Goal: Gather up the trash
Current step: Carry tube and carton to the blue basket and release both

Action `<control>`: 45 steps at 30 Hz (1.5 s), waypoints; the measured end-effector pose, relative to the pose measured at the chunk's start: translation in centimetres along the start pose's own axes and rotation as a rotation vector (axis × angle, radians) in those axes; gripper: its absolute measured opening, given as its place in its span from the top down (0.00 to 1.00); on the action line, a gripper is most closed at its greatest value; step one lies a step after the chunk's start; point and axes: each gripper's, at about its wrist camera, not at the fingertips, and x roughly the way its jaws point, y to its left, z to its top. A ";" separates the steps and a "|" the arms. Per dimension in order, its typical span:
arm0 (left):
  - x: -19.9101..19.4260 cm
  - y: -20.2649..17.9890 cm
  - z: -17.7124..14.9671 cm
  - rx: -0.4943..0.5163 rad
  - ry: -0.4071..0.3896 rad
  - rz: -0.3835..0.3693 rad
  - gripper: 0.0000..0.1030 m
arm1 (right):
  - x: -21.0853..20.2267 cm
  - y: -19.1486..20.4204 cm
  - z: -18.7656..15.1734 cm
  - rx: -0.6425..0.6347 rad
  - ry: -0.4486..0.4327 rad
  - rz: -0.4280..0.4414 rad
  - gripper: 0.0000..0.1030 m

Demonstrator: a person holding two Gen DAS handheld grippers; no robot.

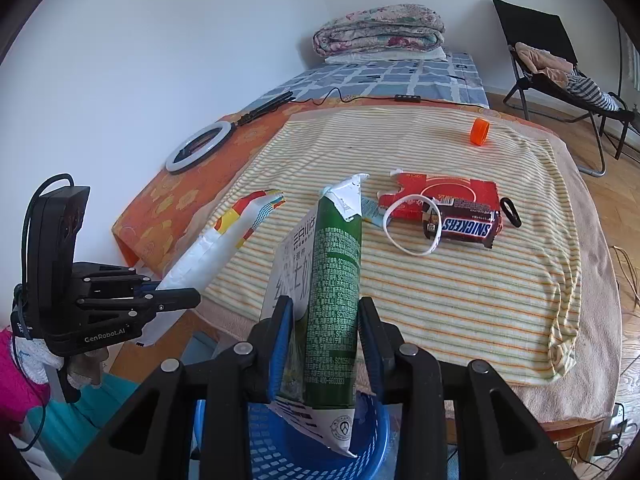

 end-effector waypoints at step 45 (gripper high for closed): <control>5.2 -3.8 -9.6 0.074 0.243 -0.033 0.56 | 4.0 1.2 -10.7 -0.024 0.259 0.014 0.39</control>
